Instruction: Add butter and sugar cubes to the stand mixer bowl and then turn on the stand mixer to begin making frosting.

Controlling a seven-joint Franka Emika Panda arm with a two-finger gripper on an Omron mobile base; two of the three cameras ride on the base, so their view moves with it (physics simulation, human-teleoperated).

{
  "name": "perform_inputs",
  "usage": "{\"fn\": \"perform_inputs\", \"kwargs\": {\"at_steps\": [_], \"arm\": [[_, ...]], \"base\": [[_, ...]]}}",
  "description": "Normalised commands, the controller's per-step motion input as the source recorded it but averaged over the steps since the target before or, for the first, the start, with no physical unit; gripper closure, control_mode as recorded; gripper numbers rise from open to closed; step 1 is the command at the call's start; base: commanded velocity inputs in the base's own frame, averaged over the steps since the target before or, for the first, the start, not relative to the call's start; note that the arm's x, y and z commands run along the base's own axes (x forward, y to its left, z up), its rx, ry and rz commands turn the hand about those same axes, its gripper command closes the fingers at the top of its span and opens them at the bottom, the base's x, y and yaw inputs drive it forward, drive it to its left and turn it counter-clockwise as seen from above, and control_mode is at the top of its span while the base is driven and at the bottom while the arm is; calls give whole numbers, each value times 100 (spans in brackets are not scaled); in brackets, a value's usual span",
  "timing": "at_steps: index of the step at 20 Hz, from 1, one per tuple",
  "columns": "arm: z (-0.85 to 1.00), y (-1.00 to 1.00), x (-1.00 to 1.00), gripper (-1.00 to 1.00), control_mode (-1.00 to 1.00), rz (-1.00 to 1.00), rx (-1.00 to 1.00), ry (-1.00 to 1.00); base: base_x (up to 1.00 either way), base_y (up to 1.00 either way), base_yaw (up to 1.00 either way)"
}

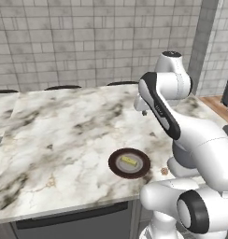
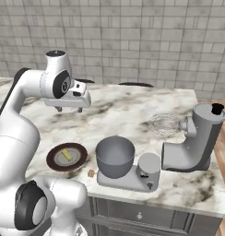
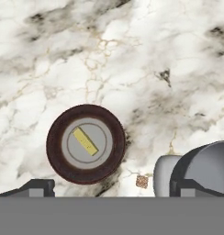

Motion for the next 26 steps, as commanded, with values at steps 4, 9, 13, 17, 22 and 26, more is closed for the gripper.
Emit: {"fn": "perform_inputs", "kwargs": {"at_steps": [4, 9, 13, 17, 22, 26], "arm": [[0, 0, 0, -100, 100, 0, 0, 0], [0, 0, 0, -100, 100, 0, 0, 0], [0, 0, 0, -100, 100, 0, 0, 0], [-2, -7, 6, -100, -100, -1, 0, 0], [-28, -32, -14, -100, -100, -6, 1, 0], [-42, -37, -43, -100, -100, -8, 4, 0]], "base": [[15, 1, -2], [26, 0, 0], [29, 0, 0], [7, 0, 0], [0, 0, 0], [0, 0, 0]]}}
